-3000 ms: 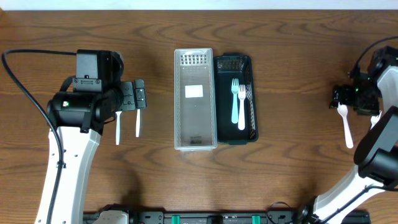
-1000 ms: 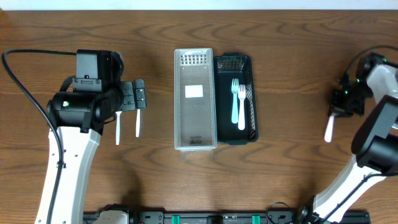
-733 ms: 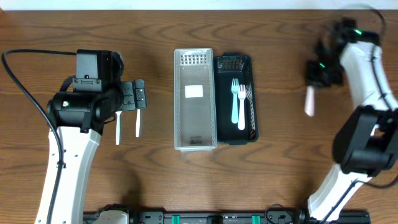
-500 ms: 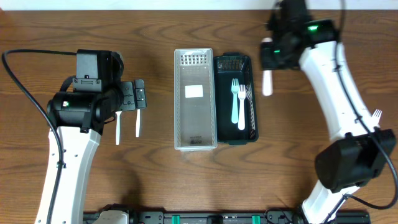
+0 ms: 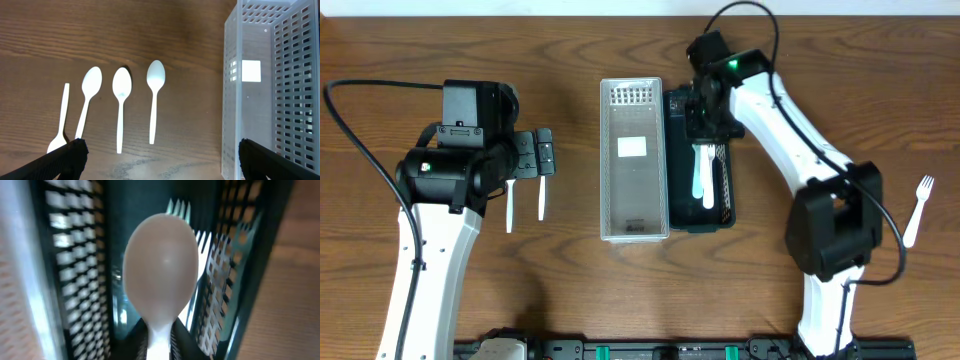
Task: Pack container
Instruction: 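Carry the spoon into the black basket and release it, then move the right gripper to the last white fork and grasp it, then place the last fork into the black basket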
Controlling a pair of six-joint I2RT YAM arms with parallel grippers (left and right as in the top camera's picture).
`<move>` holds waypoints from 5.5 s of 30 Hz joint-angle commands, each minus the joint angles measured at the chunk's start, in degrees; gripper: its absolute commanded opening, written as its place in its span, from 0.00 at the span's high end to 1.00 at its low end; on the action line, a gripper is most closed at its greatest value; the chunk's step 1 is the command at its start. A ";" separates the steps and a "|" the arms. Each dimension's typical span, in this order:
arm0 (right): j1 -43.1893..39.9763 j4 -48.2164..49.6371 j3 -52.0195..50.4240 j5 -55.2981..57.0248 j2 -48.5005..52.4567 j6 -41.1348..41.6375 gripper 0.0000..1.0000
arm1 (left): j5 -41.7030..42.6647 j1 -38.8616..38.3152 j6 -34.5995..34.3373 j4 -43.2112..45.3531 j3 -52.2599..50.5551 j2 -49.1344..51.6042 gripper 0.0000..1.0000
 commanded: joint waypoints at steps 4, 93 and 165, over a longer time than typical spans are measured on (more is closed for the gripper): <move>0.63 0.61 0.28 0.61 -0.09 -0.96 0.72 | -0.11 0.13 0.72 -0.13 0.83 -0.09 0.02; -62.45 33.20 -37.62 2.73 -7.08 -22.03 0.57 | -0.13 0.13 0.72 -0.11 0.83 -0.09 0.02; -6.80 23.08 -18.25 8.11 -27.67 -10.49 0.23 | 3.76 0.13 5.29 -1.90 0.90 -0.07 0.02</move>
